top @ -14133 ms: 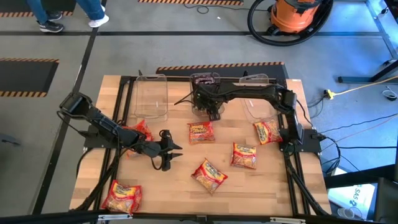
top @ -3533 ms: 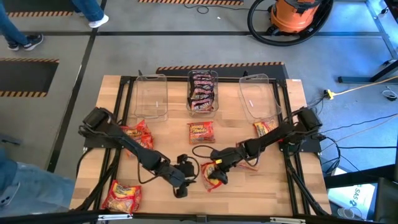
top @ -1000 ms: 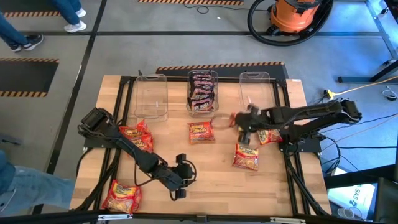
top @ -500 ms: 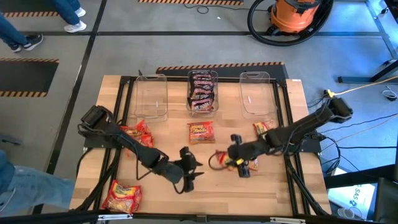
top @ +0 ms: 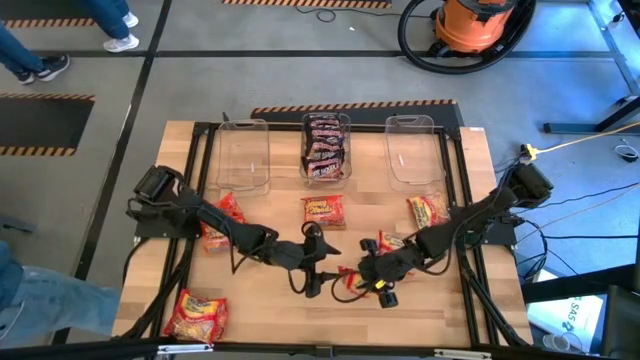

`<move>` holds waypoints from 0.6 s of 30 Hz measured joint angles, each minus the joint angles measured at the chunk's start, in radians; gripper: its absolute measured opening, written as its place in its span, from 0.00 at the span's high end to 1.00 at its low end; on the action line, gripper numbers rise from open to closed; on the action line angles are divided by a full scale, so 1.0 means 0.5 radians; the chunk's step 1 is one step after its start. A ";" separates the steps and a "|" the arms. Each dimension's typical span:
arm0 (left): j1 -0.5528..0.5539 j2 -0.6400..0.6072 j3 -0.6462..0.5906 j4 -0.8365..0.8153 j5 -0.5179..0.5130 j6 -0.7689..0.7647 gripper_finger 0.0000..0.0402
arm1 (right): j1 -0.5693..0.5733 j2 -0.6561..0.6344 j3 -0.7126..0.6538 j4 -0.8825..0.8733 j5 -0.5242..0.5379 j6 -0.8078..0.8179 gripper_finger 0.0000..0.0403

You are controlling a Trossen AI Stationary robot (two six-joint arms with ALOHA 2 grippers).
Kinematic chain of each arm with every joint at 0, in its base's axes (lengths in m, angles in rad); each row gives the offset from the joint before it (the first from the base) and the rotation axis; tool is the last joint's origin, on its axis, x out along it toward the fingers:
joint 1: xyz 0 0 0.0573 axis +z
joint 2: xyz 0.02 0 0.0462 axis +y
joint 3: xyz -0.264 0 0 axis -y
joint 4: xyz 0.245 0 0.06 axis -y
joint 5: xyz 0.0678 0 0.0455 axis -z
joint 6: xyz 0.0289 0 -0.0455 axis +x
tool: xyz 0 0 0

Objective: Sort Maruchan noodles
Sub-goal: Put the red noodle pack into the right transparent bin

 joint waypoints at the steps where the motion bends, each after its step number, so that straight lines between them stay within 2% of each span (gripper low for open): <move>1: 0.013 0.009 0.000 0.020 0.037 0.008 0.27 | -0.001 0.008 0.000 0.036 -0.013 -0.012 0.68; 10: 0.077 0.138 -0.002 0.180 0.461 -0.037 0.27 | -0.002 0.032 0.001 0.188 -0.013 -0.163 0.68; 18: 0.080 0.182 -0.001 0.239 0.542 -0.061 0.27 | -0.060 0.032 -0.001 0.256 0.002 -0.210 0.68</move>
